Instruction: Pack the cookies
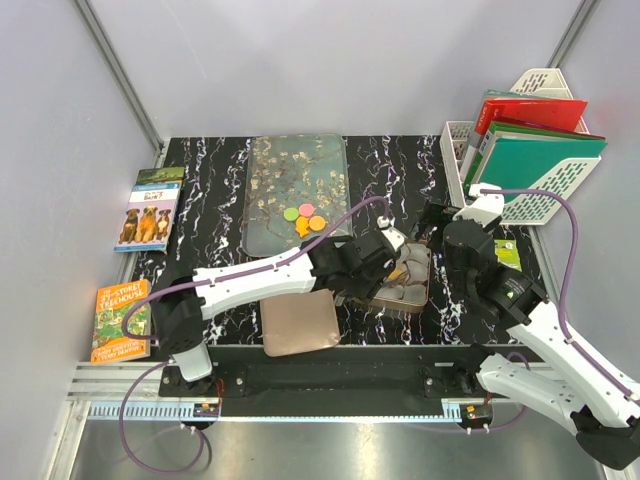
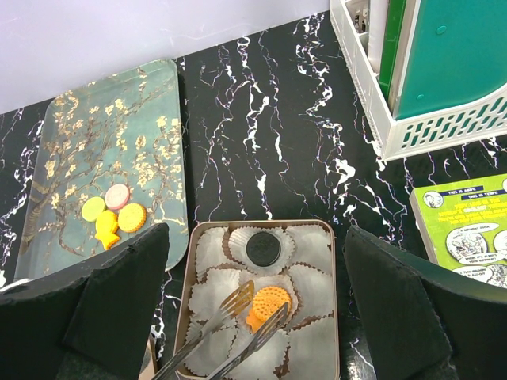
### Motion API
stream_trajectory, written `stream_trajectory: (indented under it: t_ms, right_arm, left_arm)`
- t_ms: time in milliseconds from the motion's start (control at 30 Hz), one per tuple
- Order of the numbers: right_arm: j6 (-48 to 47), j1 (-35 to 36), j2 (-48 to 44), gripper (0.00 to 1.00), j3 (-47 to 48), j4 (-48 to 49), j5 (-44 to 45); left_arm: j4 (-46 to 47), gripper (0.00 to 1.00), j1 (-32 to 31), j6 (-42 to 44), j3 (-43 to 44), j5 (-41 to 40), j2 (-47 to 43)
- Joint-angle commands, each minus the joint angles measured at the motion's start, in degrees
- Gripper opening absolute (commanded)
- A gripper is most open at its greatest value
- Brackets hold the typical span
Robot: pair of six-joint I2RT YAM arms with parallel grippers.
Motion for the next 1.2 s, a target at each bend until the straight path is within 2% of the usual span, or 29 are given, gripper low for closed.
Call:
stream_trajectory:
  t_ms: [0, 600, 733, 867, 1167]
  right_arm:
    - [0.81, -0.05, -0.07, 1.00, -0.25, 1.18, 0.42]
    - [0.72, -0.05, -0.25, 1.00, -0.86, 1.36, 0.24]
    - [0.72, -0.05, -0.16, 1.00, -0.86, 1.36, 0.24]
    - [0.63, -0.05, 0.10, 1.00, -0.78, 1.45, 0.07]
    - [1.07, -0.14, 0.37, 1.00, -0.60, 1.88, -0.81]
  left_arm:
    - [1.57, 0.47, -0.01, -0.26, -0.07, 1.10, 0.62]
    - [1.66, 0.47, -0.01, -0.17, 1.69, 1.10, 3.08]
    - [1.66, 0.43, -0.01, -0.17, 1.69, 0.75, 3.17]
    - [1.66, 0.39, -0.01, -0.34, 1.34, -0.39, 2.03]
    - [0.43, 0.38, -0.01, 0.01, 2.21, -3.73, -3.68]
